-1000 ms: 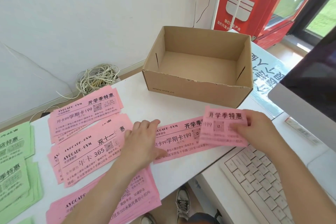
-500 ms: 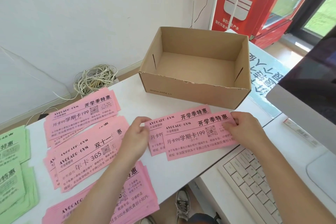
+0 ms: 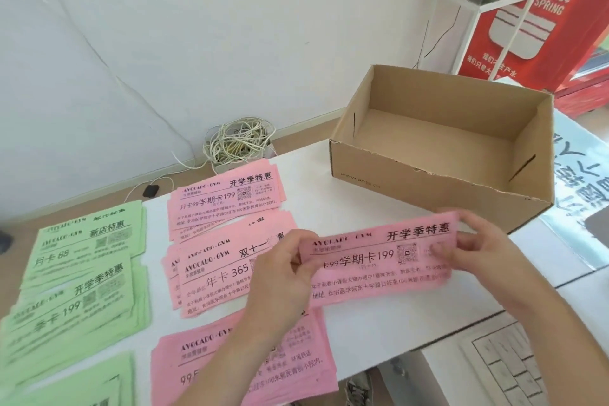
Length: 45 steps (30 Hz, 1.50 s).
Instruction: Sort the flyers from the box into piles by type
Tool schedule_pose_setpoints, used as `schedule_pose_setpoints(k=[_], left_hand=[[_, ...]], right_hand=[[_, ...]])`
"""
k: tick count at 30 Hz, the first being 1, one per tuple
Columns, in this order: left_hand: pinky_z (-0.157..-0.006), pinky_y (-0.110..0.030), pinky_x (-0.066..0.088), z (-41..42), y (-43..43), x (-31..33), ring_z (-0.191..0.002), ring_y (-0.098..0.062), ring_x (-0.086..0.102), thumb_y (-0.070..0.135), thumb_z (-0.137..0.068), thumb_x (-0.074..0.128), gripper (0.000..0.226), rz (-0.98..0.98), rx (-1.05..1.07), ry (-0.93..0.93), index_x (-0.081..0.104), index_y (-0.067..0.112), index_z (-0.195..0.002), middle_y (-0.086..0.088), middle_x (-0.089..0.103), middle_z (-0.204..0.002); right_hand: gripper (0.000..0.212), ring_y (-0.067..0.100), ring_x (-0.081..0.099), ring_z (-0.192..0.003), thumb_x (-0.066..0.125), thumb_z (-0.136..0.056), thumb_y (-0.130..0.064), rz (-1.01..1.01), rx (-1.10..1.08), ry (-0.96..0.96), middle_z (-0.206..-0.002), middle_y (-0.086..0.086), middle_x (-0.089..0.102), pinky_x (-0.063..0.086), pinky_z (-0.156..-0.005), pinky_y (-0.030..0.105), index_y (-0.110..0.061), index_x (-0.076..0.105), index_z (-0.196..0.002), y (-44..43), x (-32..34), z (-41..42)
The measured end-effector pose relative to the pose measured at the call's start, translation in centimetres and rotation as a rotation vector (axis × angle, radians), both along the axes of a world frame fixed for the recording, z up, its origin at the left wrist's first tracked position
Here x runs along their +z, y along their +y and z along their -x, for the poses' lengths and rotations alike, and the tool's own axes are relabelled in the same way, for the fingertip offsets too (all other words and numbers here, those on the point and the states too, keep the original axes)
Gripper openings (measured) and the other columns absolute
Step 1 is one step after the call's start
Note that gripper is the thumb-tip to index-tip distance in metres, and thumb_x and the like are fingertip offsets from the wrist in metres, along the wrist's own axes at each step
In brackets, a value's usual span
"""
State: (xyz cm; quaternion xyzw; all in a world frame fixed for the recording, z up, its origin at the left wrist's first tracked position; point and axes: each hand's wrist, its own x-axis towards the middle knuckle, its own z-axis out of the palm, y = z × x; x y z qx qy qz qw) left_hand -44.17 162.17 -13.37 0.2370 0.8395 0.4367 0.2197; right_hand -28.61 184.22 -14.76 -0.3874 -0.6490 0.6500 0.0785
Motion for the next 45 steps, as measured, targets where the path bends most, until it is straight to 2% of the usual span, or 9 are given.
schedule_pose_setpoints(k=[4, 9, 15, 19, 22, 28, 33, 41, 45], left_hand=[[-0.070, -0.025, 0.054, 2.2, -4.2, 2.1, -0.080, -0.009, 0.070, 0.013, -0.085, 0.067, 0.032, -0.145, 0.198, -0.234, 0.052, 0.034, -0.105, 0.007, 0.074, -0.085], [-0.073, -0.031, 0.055, 5.3, -9.5, 1.9, -0.074, -0.006, 0.071, 0.003, -0.081, 0.071, 0.042, -0.087, 0.363, -0.232, 0.053, 0.026, -0.110, 0.009, 0.074, -0.081], [-0.069, -0.033, 0.055, 12.9, -12.5, 0.2, -0.077, -0.012, 0.070, -0.005, -0.081, 0.068, 0.037, -0.138, 0.492, -0.196, 0.055, 0.027, -0.096, 0.000, 0.074, -0.088], [-0.064, -0.027, 0.052, 14.9, -13.2, -0.5, -0.074, -0.010, 0.071, -0.005, -0.081, 0.068, 0.038, -0.165, 0.455, -0.222, 0.057, 0.029, -0.096, 0.005, 0.074, -0.081], [-0.061, -0.026, 0.053, 14.3, -13.8, -1.3, -0.074, -0.008, 0.071, -0.006, -0.080, 0.068, 0.041, -0.163, 0.403, -0.273, 0.056, 0.025, -0.105, 0.005, 0.075, -0.080], [-0.065, -0.028, 0.055, 16.8, -14.0, -2.3, -0.076, -0.011, 0.070, -0.011, -0.078, 0.068, 0.046, -0.196, 0.458, -0.276, 0.054, 0.020, -0.110, 0.003, 0.074, -0.084], [-0.076, -0.032, 0.049, 21.7, -11.6, -3.6, -0.087, -0.020, 0.066, -0.001, -0.078, 0.068, 0.049, -0.022, 0.459, -0.047, 0.051, 0.021, -0.118, -0.003, 0.070, -0.097], [-0.076, -0.042, 0.044, 21.0, -11.5, -5.1, -0.110, -0.035, 0.046, 0.004, -0.075, 0.068, 0.080, 0.307, 0.290, 0.515, 0.026, 0.016, -0.141, -0.018, 0.041, -0.124], [-0.084, -0.040, 0.047, 15.6, -13.1, -2.3, -0.102, -0.023, 0.051, 0.019, -0.084, 0.067, 0.036, 0.245, 0.017, 0.537, 0.054, 0.022, -0.117, -0.003, 0.051, -0.111]], right_hand=[[0.023, 0.018, 0.067, -0.070, 0.065, -0.084, 0.002, 0.012, 0.026, 0.145, -0.085, 0.009, 0.075, 0.045, -0.055, 0.020, -0.011, 0.069, -0.101, -3.7, 1.5, 4.0], [0.018, 0.017, 0.071, -0.067, 0.065, -0.086, -0.003, 0.066, 0.060, 0.142, -0.084, 0.013, 0.074, 0.050, -0.051, 0.019, -0.006, 0.065, -0.104, -8.8, 1.8, 10.2], [0.043, 0.006, 0.060, -0.089, 0.065, -0.089, -0.024, -0.359, 0.240, -0.150, -0.108, -0.009, 0.062, 0.044, -0.066, 0.021, -0.032, 0.048, -0.127, -13.3, 0.5, 14.0], [0.051, 0.006, 0.057, -0.107, 0.066, -0.088, -0.034, -0.244, 0.175, -0.116, -0.116, -0.011, 0.059, 0.044, -0.082, 0.027, -0.036, 0.043, -0.133, -14.2, 0.6, 14.4], [0.046, 0.004, 0.063, -0.100, 0.065, -0.089, -0.033, -0.029, 0.108, -0.060, -0.109, -0.011, 0.069, 0.046, -0.079, 0.027, -0.033, 0.046, -0.130, -13.9, 1.1, 14.9], [0.028, 0.009, 0.065, -0.082, 0.063, -0.090, -0.019, -0.276, 0.075, -0.194, -0.088, -0.007, 0.072, 0.049, -0.074, 0.027, -0.021, 0.061, -0.118, -14.7, -0.3, 16.2], [0.043, 0.015, 0.045, -0.121, 0.054, -0.093, -0.031, -0.734, 0.390, -0.444, -0.131, -0.007, 0.053, 0.037, -0.097, 0.027, -0.031, 0.046, -0.136, -15.8, -1.2, 15.3], [0.064, 0.015, 0.029, -0.133, 0.051, -0.092, -0.046, -0.805, 0.448, -0.523, -0.148, -0.010, 0.031, 0.033, -0.106, 0.032, -0.035, 0.021, -0.147, -17.6, -0.2, 11.5], [0.064, 0.015, 0.029, -0.136, 0.048, -0.093, -0.050, -0.716, 0.422, -0.557, -0.150, -0.011, 0.030, 0.028, -0.108, 0.031, -0.035, 0.018, -0.148, -18.6, 0.3, 8.6]])
